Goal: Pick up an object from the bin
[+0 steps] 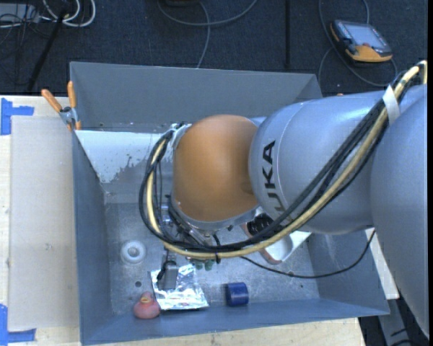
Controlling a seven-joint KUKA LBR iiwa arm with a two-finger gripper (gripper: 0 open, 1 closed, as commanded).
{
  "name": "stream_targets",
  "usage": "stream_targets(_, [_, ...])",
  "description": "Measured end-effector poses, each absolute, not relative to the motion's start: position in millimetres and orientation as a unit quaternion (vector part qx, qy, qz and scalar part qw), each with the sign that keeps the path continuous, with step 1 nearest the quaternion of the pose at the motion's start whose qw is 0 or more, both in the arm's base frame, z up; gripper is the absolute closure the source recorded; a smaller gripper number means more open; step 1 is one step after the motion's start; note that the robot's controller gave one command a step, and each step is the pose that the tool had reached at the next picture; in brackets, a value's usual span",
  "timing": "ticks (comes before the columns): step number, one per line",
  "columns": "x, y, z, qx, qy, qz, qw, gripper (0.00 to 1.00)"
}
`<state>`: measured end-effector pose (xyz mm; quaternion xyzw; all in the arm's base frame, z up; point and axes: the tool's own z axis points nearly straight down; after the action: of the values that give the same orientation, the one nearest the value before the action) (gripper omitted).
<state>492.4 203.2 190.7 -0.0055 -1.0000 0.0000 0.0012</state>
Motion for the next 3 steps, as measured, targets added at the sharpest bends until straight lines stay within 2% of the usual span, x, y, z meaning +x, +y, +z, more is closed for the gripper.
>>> stream_targets(1, [479.8,175.8,74.3,0.205,-0.979,-0.001,-0.005,0.00])
stream_targets(2, [477.0,174.9,73.5,0.203,-0.979,0.000,0.000,1.00])
stream_targets(3, [483.7,224.2,166.4,0.118,-0.993,-0.002,-0.003,1.00])
